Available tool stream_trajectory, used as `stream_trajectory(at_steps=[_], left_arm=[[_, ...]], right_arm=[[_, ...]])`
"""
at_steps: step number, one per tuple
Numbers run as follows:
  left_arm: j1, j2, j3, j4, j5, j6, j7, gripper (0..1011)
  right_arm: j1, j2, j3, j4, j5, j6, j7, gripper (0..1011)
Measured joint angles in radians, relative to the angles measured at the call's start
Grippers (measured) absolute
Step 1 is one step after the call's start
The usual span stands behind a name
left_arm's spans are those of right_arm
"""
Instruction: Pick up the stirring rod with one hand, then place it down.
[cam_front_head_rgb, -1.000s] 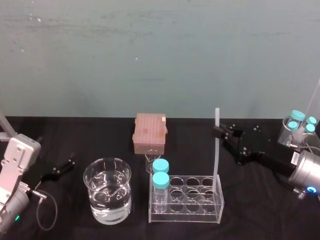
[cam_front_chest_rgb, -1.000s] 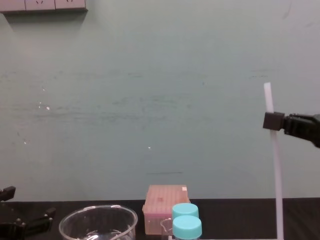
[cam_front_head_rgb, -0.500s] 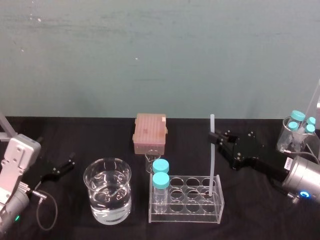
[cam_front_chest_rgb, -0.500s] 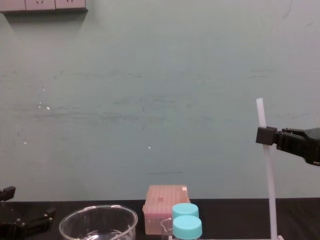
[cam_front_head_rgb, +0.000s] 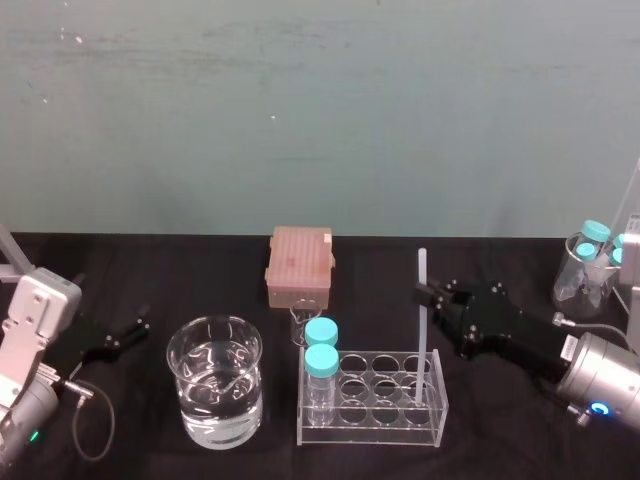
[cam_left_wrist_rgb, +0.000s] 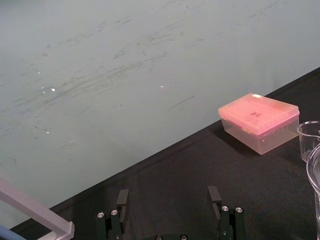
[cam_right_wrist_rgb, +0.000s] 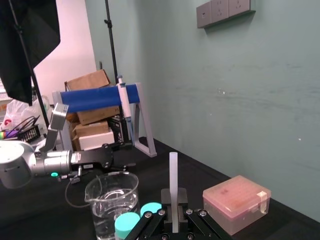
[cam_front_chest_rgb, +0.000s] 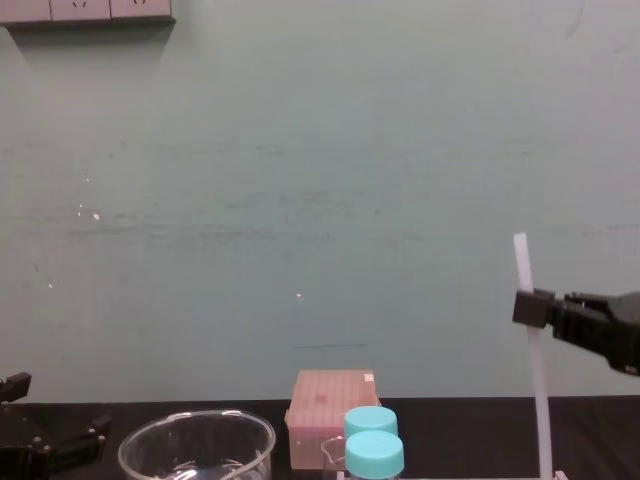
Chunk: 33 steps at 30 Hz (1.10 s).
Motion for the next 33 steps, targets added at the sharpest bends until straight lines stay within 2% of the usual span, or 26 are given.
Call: stream_trajectory(at_steps=[20, 33], left_arm=[[0.000, 0.000, 0.000, 0.000, 0.000, 0.000, 0.000, 1005], [0.000, 0.000, 0.000, 0.000, 0.000, 0.000, 0.000, 1005]], right_arm=[[-0.006, -0.032, -0.012, 0.073, -0.058, -0.063, 0.034, 64], [-0.009, -0.044, -0.015, 0.085, -0.079, -0.068, 0.037, 64]])
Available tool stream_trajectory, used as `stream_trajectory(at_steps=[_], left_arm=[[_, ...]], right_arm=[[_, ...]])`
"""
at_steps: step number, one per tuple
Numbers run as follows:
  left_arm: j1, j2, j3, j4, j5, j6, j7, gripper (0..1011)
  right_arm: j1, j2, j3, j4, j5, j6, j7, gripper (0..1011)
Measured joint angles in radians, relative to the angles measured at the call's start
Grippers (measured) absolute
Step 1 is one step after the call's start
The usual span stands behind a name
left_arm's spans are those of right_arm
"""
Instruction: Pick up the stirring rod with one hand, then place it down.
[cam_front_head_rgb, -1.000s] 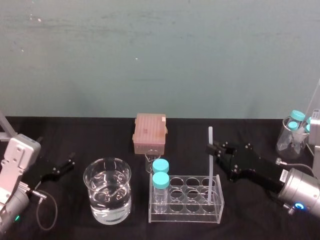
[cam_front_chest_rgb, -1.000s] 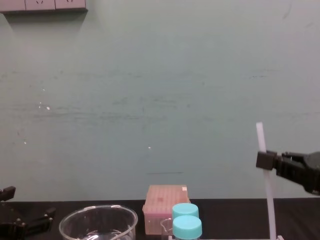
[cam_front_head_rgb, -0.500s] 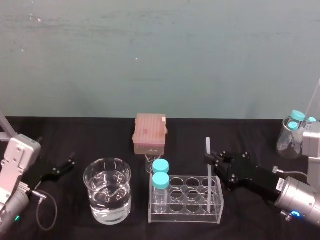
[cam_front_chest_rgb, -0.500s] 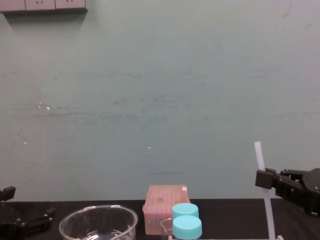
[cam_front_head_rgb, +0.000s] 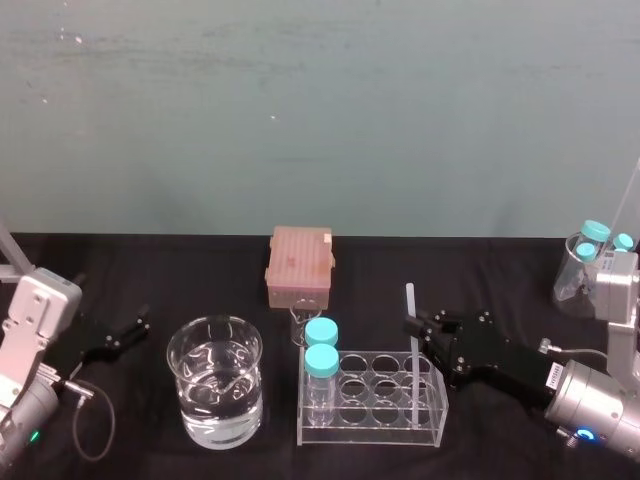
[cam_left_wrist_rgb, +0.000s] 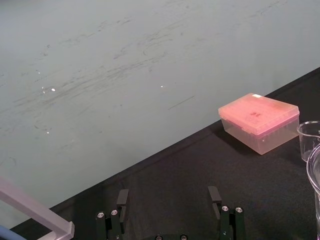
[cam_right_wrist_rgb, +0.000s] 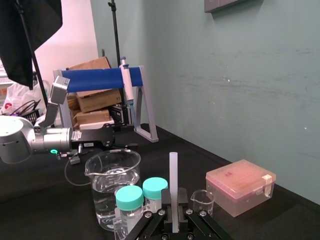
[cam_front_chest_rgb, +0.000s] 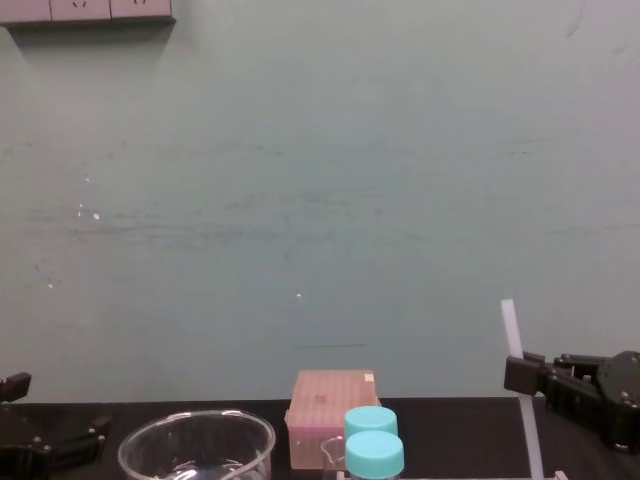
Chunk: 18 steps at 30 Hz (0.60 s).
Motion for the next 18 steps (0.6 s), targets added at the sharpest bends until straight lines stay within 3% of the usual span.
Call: stream_trajectory(at_steps=[18], left_arm=[[0.000, 0.000, 0.000, 0.000, 0.000, 0.000, 0.000, 1005]], right_arm=[[0.000, 0.001, 0.000, 0.003, -0.037, 0.016, -0.032, 64]])
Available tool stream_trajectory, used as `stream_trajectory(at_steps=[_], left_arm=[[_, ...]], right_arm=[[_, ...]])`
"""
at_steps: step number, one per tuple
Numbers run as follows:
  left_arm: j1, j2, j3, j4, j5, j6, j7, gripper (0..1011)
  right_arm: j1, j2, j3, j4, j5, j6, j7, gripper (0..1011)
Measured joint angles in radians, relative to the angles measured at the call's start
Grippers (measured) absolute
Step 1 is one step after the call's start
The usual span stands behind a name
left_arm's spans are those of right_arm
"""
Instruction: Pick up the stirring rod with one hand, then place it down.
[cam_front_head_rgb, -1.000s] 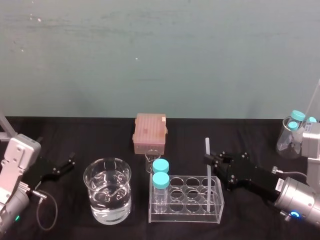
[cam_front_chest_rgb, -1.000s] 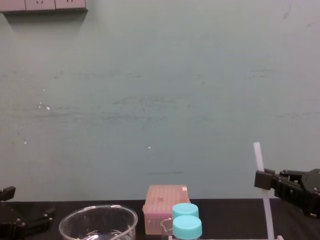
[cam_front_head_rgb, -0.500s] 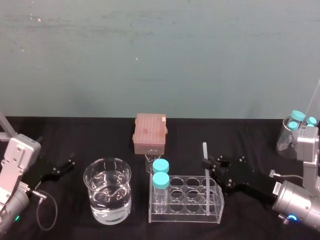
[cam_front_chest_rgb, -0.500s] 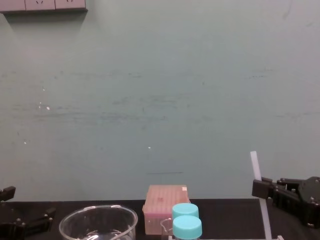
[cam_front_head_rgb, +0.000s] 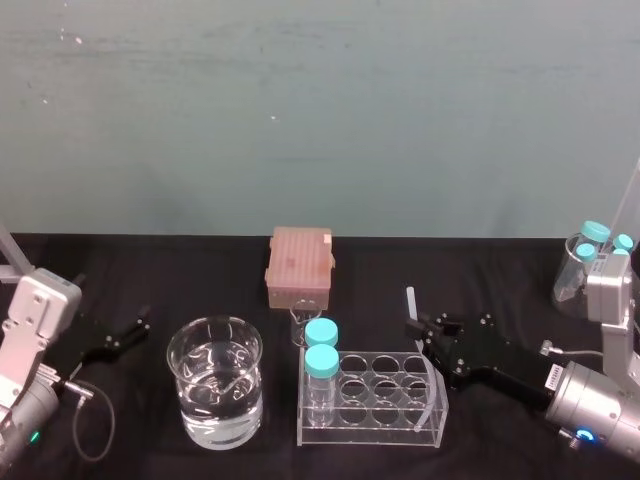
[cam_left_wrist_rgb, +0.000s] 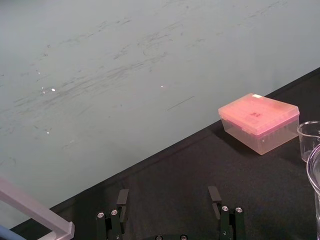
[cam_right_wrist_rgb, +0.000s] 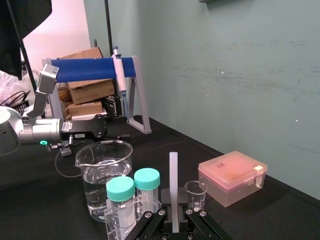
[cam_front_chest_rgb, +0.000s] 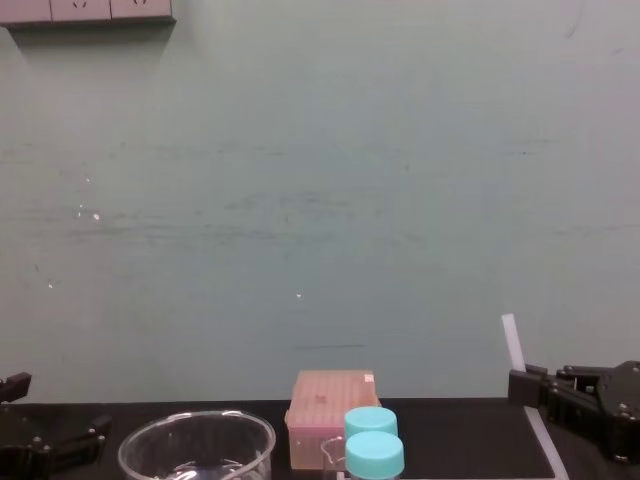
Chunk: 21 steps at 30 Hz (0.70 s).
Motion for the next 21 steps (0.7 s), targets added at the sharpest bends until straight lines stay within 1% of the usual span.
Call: stream_trajectory(at_steps=[8, 13, 15, 16, 17, 19, 21], left_arm=[[0.000, 0.000, 0.000, 0.000, 0.000, 0.000, 0.000, 1005], [0.000, 0.000, 0.000, 0.000, 0.000, 0.000, 0.000, 1005], [0.000, 0.000, 0.000, 0.000, 0.000, 0.000, 0.000, 1005], [0.000, 0.000, 0.000, 0.000, 0.000, 0.000, 0.000, 1005], [0.000, 0.000, 0.000, 0.000, 0.000, 0.000, 0.000, 1005], [0.000, 0.000, 0.000, 0.000, 0.000, 0.000, 0.000, 1005], [0.000, 0.000, 0.000, 0.000, 0.000, 0.000, 0.000, 1005]], right_arm=[[0.000, 0.000, 0.000, 0.000, 0.002, 0.001, 0.001, 66], [0.001, 0.000, 0.000, -0.001, 0.003, 0.003, 0.001, 189], [0.001, 0.000, 0.000, -0.001, 0.003, 0.003, 0.001, 268], [0.001, 0.000, 0.000, -0.001, 0.003, 0.003, 0.002, 281], [0.001, 0.000, 0.000, -0.001, 0.004, 0.003, 0.002, 339], [0.001, 0.000, 0.000, -0.001, 0.004, 0.003, 0.002, 386], [0.001, 0.000, 0.000, -0.001, 0.004, 0.003, 0.002, 468]])
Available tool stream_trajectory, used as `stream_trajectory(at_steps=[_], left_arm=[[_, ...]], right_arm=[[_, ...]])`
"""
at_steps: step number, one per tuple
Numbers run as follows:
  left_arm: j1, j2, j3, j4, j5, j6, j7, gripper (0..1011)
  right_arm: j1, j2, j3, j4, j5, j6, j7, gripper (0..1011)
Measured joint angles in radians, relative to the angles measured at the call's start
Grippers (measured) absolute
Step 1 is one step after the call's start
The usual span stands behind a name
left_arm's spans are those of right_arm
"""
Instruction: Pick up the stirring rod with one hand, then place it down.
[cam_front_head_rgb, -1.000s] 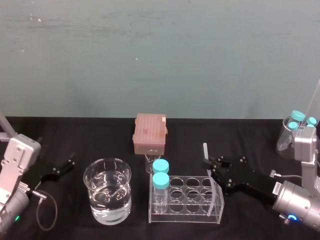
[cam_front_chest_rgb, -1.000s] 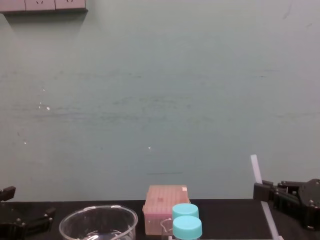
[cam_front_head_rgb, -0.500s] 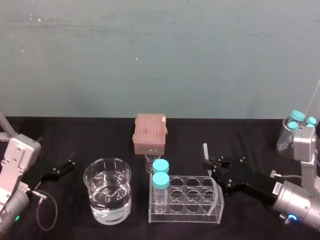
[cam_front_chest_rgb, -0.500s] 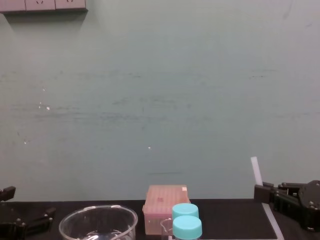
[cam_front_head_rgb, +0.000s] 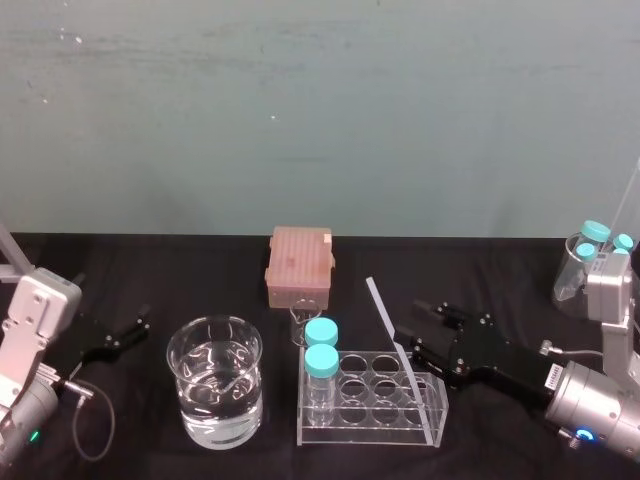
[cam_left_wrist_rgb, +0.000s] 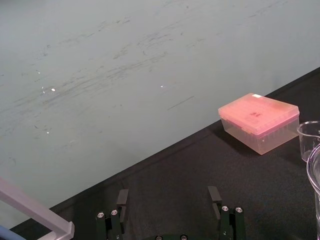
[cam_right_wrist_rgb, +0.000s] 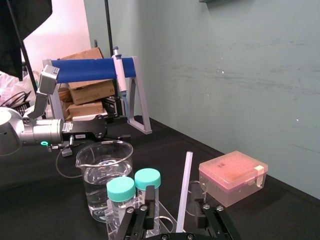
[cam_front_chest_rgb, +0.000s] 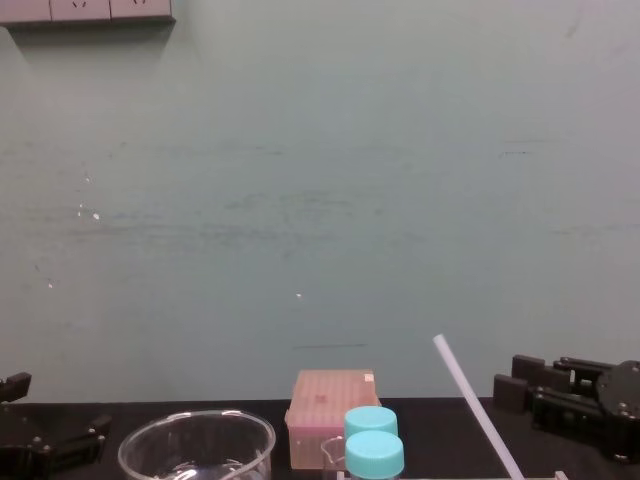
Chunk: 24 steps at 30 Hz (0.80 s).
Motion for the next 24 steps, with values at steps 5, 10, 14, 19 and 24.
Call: stream_trajectory(at_steps=[5, 10, 14, 19, 24], left_arm=[[0.000, 0.000, 0.000, 0.000, 0.000, 0.000, 0.000, 1005], [0.000, 0.000, 0.000, 0.000, 0.000, 0.000, 0.000, 1005], [0.000, 0.000, 0.000, 0.000, 0.000, 0.000, 0.000, 1005], [0.000, 0.000, 0.000, 0.000, 0.000, 0.000, 0.000, 1005], [0.000, 0.000, 0.000, 0.000, 0.000, 0.000, 0.000, 1005]], right_arm=[[0.000, 0.000, 0.000, 0.000, 0.001, 0.000, 0.000, 609], [0.000, 0.000, 0.000, 0.000, 0.001, 0.000, 0.001, 786], [0.000, 0.000, 0.000, 0.000, 0.001, 0.000, 0.001, 895], [0.000, -0.002, 0.006, -0.004, 0.014, -0.006, 0.015, 1000], [0.006, -0.012, 0.035, -0.053, 0.073, -0.024, 0.046, 1002]])
